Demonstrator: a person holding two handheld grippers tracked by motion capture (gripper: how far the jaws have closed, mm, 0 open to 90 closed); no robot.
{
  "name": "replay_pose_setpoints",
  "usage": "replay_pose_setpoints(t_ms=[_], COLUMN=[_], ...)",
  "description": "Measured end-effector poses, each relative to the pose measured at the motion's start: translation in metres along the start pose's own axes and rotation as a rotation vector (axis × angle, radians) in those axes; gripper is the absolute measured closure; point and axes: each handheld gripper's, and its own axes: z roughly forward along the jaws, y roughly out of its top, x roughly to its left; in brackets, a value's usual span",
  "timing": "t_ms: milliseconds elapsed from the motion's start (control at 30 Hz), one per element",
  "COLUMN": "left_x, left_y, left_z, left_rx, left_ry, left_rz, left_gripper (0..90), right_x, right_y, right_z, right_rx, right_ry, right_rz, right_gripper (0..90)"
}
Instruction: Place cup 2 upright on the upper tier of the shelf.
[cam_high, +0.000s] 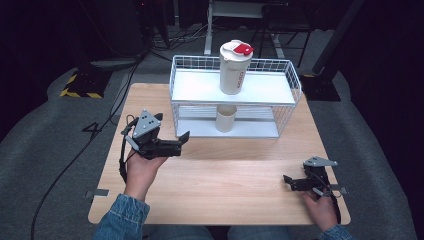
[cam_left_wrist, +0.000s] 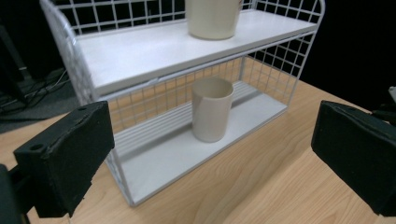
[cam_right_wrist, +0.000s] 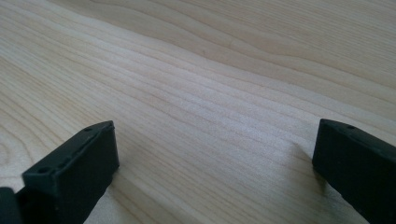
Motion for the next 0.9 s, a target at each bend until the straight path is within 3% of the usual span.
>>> replay_pose_setpoints(t_ms=[267,500,667,900], left_x=[0.013,0.018,0.023,0.023], left_y=[-0.028,-0.056,-0.076,-0.101], left_z=[-0.008,-0.011,-0.009,-0.009], left_rx=[0.008,0.054,0.095,0.149], left_ry=[0.033,0.069,0.084,0.083], left_rz=[-0.046,-0.025,-0.032,-0.026], left_gripper=[0.0,0.0,0.0,0.0], right_x=[0.0,0.0,0.0,0.0], right_y=[0.0,0.0,0.0,0.0], right_z=[0.0,0.0,0.0,0.0], right_rx=[0.001,0.0,0.0,-0.001], right_ry=[0.0,0.0,0.0,0.0], right_rz=[0.001,0.001,0.001,0.003], right_gripper=[0.5,0.5,0.5,0.5])
